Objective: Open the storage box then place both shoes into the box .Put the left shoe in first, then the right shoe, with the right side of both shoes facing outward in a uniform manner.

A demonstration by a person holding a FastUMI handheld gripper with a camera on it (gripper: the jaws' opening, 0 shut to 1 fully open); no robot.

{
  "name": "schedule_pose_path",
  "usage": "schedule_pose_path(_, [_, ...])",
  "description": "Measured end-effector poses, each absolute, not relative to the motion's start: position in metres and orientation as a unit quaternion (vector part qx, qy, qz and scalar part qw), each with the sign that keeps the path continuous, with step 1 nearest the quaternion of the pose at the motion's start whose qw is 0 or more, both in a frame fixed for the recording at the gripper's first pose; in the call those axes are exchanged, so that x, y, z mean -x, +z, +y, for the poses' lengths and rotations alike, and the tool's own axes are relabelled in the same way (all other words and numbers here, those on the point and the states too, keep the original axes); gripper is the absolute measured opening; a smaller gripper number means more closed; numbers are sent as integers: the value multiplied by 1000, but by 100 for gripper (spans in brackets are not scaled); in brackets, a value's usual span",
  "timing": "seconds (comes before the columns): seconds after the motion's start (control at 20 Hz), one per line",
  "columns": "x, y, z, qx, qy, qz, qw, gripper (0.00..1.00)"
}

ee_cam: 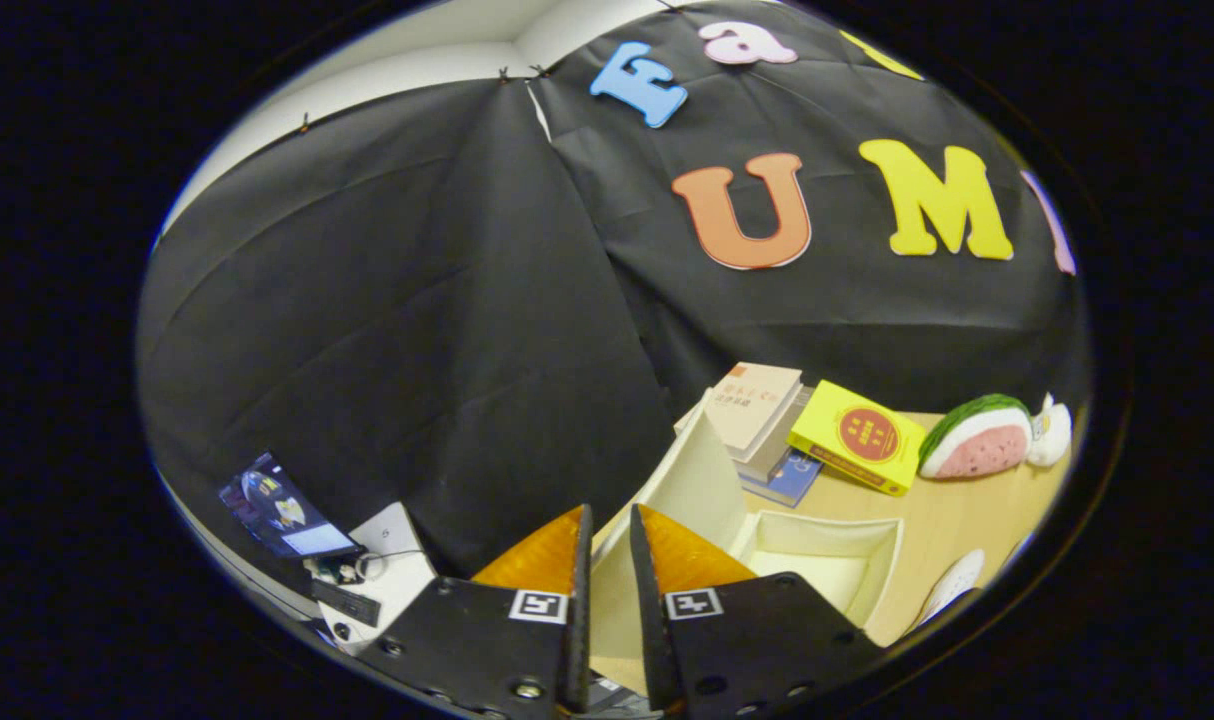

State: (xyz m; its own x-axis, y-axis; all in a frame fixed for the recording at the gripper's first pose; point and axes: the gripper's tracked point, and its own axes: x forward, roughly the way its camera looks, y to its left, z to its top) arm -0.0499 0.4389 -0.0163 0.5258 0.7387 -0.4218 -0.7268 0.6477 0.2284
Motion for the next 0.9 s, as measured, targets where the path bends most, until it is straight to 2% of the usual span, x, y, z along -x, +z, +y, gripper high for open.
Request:
schedule_pose_path(0.25, [47, -1, 442, 0, 415, 203, 887, 77])
schedule_pose_path(0.3, [44, 0, 438, 1, 409, 195, 892, 79])
schedule_pose_path(0.35, [40, 2, 431, 3, 401, 187, 897, 86])
schedule_pose_path(0.55, [26, 6, 392, -5, 360, 167, 918, 96])
schedule_pose_path(0.9, [-6, -2, 271, -15, 267, 156, 951, 96])
